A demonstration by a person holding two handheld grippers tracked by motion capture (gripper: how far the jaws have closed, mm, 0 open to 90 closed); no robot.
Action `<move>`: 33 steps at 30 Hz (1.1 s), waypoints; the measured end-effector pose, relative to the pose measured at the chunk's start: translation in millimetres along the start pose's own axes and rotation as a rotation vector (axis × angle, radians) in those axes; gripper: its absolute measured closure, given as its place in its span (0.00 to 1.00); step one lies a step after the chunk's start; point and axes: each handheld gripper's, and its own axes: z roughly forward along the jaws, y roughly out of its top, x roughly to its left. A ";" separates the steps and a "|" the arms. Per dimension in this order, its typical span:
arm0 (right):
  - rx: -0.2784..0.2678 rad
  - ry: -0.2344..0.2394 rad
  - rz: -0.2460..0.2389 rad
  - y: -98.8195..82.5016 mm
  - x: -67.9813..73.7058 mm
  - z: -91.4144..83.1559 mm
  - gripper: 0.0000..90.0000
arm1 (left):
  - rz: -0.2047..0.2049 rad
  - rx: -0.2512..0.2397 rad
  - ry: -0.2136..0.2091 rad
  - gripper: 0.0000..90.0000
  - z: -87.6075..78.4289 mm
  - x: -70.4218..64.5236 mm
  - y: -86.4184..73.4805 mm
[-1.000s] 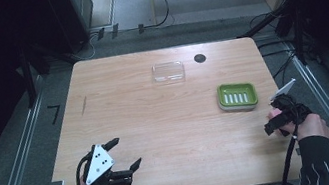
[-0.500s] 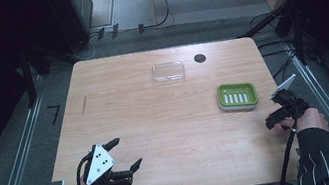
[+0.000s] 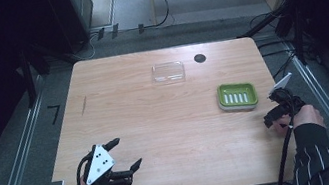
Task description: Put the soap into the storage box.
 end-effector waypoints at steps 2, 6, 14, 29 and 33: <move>-0.004 -0.006 0.003 0.3 -1.0 0.7 0.12 | 0.003 -0.001 -0.001 0.16 0.0 0.1 0.0; -0.004 -0.003 0.012 -0.2 -2.5 1.6 0.18 | 0.002 0.000 0.000 0.16 -0.2 0.2 0.0; 0.003 -0.002 0.009 -0.3 -3.4 2.5 0.31 | 0.002 0.000 -0.001 0.16 -0.4 0.2 0.0; -0.007 0.001 0.008 -1.8 -5.9 0.0 0.42 | 0.004 0.001 0.001 0.16 -0.5 0.1 -0.1; -0.010 0.004 0.000 -1.9 -6.2 0.1 0.42 | 0.004 0.000 0.002 0.16 -0.5 0.0 -0.1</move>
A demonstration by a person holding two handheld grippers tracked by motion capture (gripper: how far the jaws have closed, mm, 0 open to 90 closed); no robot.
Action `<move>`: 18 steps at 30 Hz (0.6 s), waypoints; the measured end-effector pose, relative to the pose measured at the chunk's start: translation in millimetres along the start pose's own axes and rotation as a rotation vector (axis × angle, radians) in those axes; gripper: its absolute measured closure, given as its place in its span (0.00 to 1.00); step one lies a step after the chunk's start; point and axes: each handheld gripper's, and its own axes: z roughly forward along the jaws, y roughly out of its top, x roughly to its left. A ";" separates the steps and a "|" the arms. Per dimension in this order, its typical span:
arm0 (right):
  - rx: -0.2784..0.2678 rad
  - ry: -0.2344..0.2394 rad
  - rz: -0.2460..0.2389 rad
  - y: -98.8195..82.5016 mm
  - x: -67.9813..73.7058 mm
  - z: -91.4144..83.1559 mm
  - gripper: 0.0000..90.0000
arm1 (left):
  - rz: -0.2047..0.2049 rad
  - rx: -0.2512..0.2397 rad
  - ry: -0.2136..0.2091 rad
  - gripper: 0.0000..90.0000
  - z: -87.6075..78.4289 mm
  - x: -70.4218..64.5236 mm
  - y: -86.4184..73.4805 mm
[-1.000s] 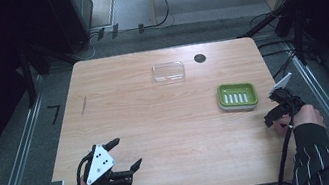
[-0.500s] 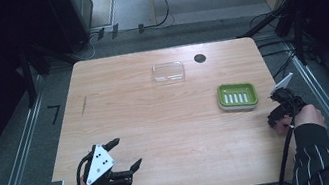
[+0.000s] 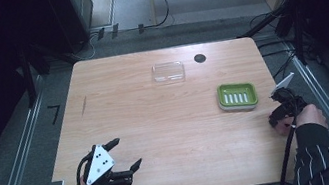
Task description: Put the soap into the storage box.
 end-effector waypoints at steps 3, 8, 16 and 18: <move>-0.003 -0.002 -0.008 -0.1 -0.2 0.1 0.42 | 0.003 0.002 -0.001 0.16 -0.1 0.1 0.1; -0.003 0.000 -0.020 -0.2 -1.2 -0.1 0.42 | -0.001 0.000 -0.003 0.16 0.0 0.2 0.0; -0.010 -0.008 -0.033 -0.3 -0.5 -3.8 0.42 | 0.002 -0.003 -0.005 0.16 -0.6 0.3 -0.1; -0.016 -0.007 -0.039 0.2 0.3 -6.2 0.42 | 0.001 -0.002 -0.004 0.16 -0.4 0.2 -0.2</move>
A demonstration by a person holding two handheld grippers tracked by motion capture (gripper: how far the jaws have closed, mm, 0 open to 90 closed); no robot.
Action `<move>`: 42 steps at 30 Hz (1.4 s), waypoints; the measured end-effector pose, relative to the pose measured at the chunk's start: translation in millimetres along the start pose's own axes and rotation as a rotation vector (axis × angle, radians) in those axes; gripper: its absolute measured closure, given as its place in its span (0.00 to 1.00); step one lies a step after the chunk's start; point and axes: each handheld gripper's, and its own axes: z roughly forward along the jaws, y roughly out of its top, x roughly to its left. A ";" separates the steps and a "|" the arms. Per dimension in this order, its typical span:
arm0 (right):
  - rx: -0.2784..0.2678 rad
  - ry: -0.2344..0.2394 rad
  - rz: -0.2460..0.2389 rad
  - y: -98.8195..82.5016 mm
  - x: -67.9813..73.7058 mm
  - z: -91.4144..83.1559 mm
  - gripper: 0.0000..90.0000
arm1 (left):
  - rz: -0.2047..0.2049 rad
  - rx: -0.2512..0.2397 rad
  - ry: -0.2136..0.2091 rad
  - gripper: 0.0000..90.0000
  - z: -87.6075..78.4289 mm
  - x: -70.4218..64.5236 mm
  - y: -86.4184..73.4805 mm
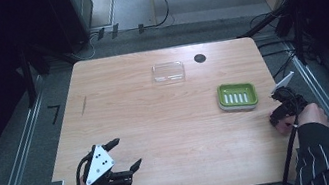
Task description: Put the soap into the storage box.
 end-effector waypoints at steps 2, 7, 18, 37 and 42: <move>-0.007 0.003 -0.011 0.8 0.2 -2.4 0.42 | -0.001 0.000 0.001 0.16 -0.2 0.1 0.0; -0.023 -0.002 -0.023 3.0 1.6 -8.4 0.42 | -0.001 0.004 0.004 0.16 -0.8 0.1 -0.3; -0.043 -0.011 -0.078 11.3 12.8 -22.0 0.43 | -0.004 0.007 0.007 0.16 -1.8 -0.1 -0.9; -0.064 -0.026 -0.154 27.3 29.1 -35.9 0.43 | -0.004 0.011 0.014 0.16 -2.9 -0.1 -1.8; -0.071 -0.027 -0.171 31.8 32.3 -38.8 0.43 | -0.008 0.012 0.018 0.16 -3.4 -0.5 -2.1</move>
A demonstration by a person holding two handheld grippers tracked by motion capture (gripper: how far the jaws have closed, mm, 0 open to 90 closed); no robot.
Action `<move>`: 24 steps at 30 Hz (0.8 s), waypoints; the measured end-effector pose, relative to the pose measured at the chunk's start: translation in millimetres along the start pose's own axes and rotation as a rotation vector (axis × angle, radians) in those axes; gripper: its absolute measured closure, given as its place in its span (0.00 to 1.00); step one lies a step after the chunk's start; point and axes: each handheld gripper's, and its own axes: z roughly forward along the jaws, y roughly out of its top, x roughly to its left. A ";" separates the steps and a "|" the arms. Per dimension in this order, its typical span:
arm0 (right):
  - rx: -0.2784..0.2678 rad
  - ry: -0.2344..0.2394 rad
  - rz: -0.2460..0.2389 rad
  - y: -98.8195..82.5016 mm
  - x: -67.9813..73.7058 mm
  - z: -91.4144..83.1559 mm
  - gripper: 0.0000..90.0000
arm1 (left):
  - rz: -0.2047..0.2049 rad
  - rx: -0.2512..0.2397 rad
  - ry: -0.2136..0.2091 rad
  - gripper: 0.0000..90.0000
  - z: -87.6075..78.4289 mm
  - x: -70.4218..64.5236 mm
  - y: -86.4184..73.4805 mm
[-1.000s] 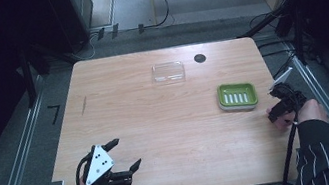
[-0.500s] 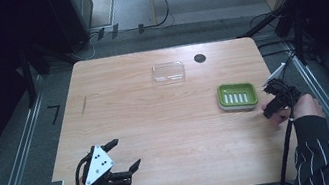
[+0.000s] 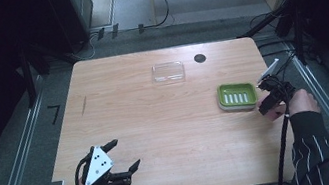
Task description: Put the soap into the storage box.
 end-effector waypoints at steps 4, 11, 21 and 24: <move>0.003 0.000 -0.012 4.4 2.2 -1.8 0.43 | 0.002 0.001 0.002 0.16 -0.3 0.0 -0.2; -0.005 -0.004 -0.038 10.4 5.5 -5.8 0.43 | -0.001 0.005 0.005 0.16 -1.5 -0.1 -0.9; -0.009 -0.020 -0.084 22.8 10.9 -10.7 0.43 | -0.001 0.009 0.008 0.16 -2.7 -0.4 -1.7; -0.014 -0.019 -0.093 26.8 12.5 -12.3 0.43 | -0.001 0.012 0.011 0.16 -3.1 -0.6 -1.9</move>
